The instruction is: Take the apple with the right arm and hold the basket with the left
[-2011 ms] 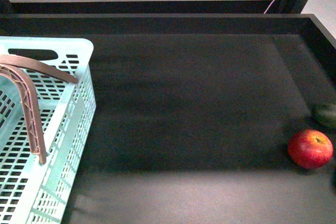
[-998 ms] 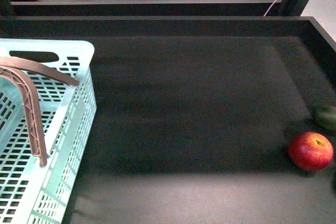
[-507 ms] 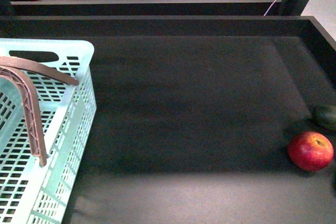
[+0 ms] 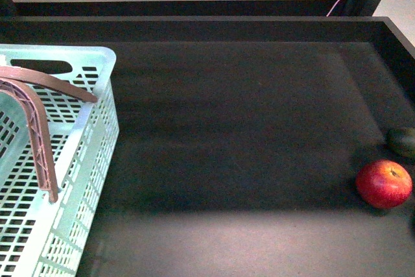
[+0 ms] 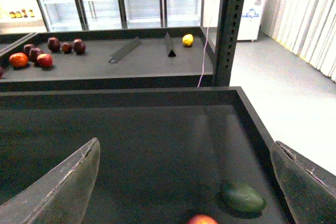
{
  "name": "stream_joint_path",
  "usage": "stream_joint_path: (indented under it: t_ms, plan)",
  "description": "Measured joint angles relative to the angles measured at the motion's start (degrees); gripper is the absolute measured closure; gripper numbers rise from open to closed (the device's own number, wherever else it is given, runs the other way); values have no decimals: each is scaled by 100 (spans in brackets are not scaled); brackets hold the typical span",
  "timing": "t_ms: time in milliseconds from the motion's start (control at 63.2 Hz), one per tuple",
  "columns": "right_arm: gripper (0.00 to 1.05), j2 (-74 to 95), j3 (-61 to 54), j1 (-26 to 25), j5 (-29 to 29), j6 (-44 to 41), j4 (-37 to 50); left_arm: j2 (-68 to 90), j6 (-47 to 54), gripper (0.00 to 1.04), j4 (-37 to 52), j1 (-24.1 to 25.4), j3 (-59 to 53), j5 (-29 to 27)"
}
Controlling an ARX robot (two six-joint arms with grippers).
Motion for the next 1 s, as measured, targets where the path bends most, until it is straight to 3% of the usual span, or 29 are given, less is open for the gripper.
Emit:
stream_joint_path:
  t_ms: [95, 412, 570, 998]
  plan:
    - [9, 0, 0, 0, 0, 0, 0, 74, 0, 10, -2, -39, 92, -22]
    - [9, 0, 0, 0, -2, 0, 0, 98, -177, 66, -87, -144, 162, -9]
    - [9, 0, 0, 0, 0, 0, 0, -26, -573, 89, -122, -175, 164, 127]
    - [9, 0, 0, 0, -2, 0, 0, -758, -42, 90, -706, -767, 129, 317]
